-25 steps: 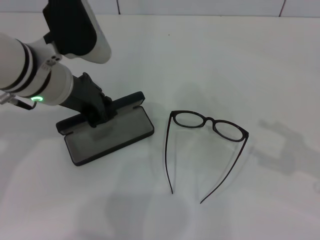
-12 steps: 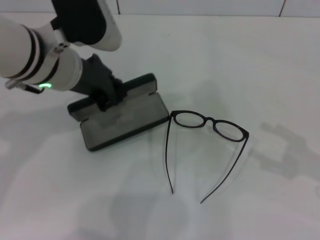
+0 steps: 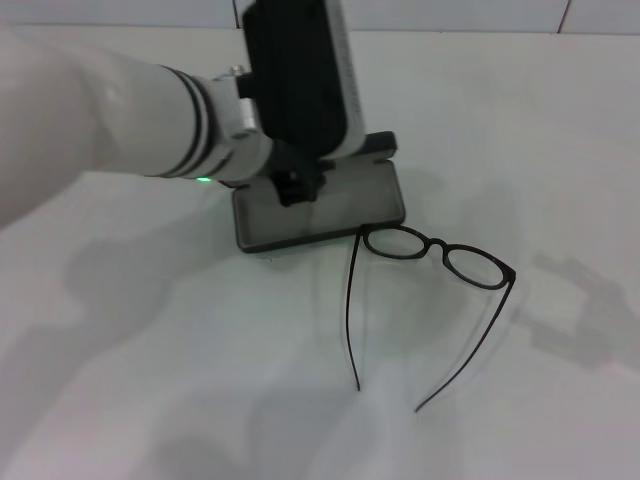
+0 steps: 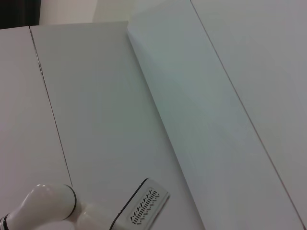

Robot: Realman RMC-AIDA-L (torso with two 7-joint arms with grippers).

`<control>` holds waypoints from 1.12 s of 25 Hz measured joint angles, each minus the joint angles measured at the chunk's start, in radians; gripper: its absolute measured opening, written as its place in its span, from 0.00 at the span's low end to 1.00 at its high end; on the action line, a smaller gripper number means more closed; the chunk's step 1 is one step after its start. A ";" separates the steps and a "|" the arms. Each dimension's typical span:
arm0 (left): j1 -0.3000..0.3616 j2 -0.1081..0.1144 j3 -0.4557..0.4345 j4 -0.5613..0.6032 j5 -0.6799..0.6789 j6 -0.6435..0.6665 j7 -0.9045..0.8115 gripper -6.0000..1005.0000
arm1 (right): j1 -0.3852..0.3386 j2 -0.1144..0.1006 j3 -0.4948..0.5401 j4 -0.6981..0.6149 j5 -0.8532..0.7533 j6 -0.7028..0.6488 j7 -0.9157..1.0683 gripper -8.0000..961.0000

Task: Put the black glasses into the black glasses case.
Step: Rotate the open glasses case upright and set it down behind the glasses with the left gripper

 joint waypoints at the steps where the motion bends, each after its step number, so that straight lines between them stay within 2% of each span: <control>1: -0.004 0.000 0.009 -0.007 0.000 -0.009 0.000 0.21 | -0.003 0.001 0.000 0.000 -0.001 0.000 -0.003 0.90; 8: -0.074 -0.002 0.074 -0.077 -0.002 -0.021 -0.045 0.21 | -0.025 0.004 0.000 0.000 0.000 -0.005 -0.018 0.90; 16: -0.098 -0.004 0.170 -0.095 -0.002 -0.022 -0.066 0.21 | -0.027 0.008 0.000 0.007 -0.003 -0.005 -0.029 0.90; 21: -0.110 -0.005 0.190 -0.106 0.001 -0.026 -0.078 0.21 | -0.027 0.013 0.000 0.012 -0.004 -0.005 -0.039 0.90; 28: -0.111 -0.005 0.193 -0.117 0.002 -0.039 -0.090 0.27 | -0.030 0.016 0.000 0.020 -0.004 -0.005 -0.045 0.90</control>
